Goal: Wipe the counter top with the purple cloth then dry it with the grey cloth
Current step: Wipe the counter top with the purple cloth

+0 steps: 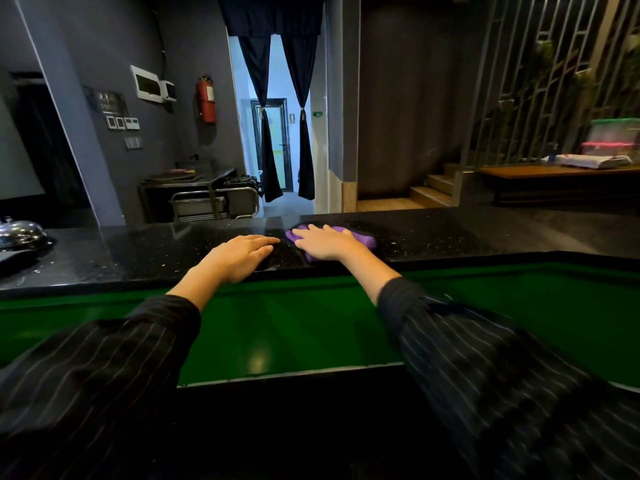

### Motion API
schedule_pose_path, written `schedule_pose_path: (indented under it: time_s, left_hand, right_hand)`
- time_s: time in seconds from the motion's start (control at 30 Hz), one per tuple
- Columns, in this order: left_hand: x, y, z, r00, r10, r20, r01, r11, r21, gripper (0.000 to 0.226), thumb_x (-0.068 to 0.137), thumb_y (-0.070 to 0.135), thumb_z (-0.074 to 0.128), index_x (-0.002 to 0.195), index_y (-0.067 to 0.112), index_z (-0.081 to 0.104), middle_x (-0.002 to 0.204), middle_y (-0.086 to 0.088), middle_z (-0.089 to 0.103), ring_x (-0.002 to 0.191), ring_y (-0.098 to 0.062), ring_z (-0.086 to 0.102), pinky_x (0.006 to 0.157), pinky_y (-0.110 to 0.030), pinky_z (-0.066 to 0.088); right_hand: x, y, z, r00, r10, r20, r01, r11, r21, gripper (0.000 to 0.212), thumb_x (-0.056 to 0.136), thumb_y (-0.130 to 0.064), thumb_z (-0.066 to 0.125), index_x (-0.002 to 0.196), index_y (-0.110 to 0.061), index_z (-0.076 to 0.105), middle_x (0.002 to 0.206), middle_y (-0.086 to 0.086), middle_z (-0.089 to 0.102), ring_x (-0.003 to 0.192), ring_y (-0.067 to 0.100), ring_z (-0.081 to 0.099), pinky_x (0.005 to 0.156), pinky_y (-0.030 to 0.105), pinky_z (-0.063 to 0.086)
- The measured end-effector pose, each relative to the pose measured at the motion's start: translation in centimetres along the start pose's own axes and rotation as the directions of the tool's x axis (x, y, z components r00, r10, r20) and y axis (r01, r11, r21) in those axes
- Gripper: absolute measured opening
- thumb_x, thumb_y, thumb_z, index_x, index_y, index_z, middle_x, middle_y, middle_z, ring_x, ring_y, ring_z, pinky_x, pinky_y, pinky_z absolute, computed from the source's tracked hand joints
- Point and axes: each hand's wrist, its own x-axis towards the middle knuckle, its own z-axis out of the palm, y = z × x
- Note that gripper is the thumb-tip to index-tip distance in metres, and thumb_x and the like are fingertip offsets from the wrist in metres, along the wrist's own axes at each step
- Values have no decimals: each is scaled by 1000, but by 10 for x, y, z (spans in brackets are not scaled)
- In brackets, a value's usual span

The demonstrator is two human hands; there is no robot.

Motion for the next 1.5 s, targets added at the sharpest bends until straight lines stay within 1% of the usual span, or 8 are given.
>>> schedule_pose_path:
  time_s: [0.23, 0.43, 0.57, 0.73, 0.93, 1.03, 1.27, 1.5]
  left_hand:
    - [-7, 8, 0, 999, -40, 35, 39, 999, 29, 47, 98, 48, 26, 142, 37, 36, 154, 3, 33, 142, -21, 30, 115, -51, 24]
    - [-5, 9, 2, 998, -57, -3, 57, 996, 66, 46, 98, 48, 23, 141, 40, 36, 154, 6, 32, 143, -19, 28, 113, -57, 23]
    - [-1, 3, 5, 997, -77, -21, 78, 995, 63, 47, 96, 49, 25, 140, 41, 38, 153, 5, 35, 142, -21, 30, 112, -56, 24]
    - [4, -2, 2, 996, -71, -54, 72, 997, 7, 43, 95, 44, 31, 135, 39, 46, 147, 6, 44, 137, -21, 39, 110, -48, 32]
    - [-13, -11, -16, 992, -78, -101, 77, 997, -14, 53, 83, 52, 31, 122, 33, 61, 130, 1, 62, 122, -24, 54, 104, -47, 41]
    - [-30, -54, -40, 993, -84, -84, 91, 992, 87, 46, 88, 51, 34, 119, 34, 63, 127, 6, 64, 119, -19, 57, 102, -48, 42]
    - [-53, -135, -53, 990, -137, -19, 136, 991, -7, 38, 99, 35, 38, 136, 33, 49, 147, -1, 44, 137, -19, 39, 115, -34, 27]
    - [-48, -136, -54, 992, -123, 6, 122, 992, 35, 42, 101, 35, 30, 142, 34, 39, 155, 0, 31, 142, -22, 31, 114, -33, 23]
  right_hand:
    - [-26, 66, -11, 975, 216, -45, -213, 975, 69, 69, 98, -57, 29, 155, -35, -2, 164, 16, 2, 150, 37, 5, 118, 56, 5]
    - [40, 57, -14, 951, 310, -19, -308, 950, 54, 66, 98, -56, 27, 155, -28, 13, 163, 16, 6, 150, 38, 6, 119, 56, 3]
    - [84, 19, -9, 959, 285, -14, -284, 958, 37, 62, 97, -52, 31, 153, -27, 22, 161, 19, 13, 148, 40, 11, 118, 57, 6]
    - [105, -26, -3, 995, 84, 46, -84, 996, -12, 61, 99, -57, 18, 155, -35, 7, 165, 11, 3, 151, 36, 6, 117, 58, 4]
    - [83, -4, -3, 984, -93, 149, 88, 995, 36, 58, 100, -55, 20, 154, -37, 6, 165, 4, -3, 152, 29, -3, 121, 55, -2]
    - [76, 2, -7, 991, -17, 132, 9, 998, 56, 60, 103, -50, 24, 156, -29, 6, 164, 11, -4, 151, 32, -2, 121, 49, 0]
    - [98, -50, -3, 962, 273, 15, -273, 962, 7, 63, 100, -54, 24, 156, -26, 14, 163, 13, 9, 149, 40, 11, 119, 58, 8]
    - [138, -140, 10, 980, 198, 25, -197, 980, -19, 67, 97, -61, 21, 156, -30, 11, 163, 15, 9, 149, 40, 10, 116, 59, 7]
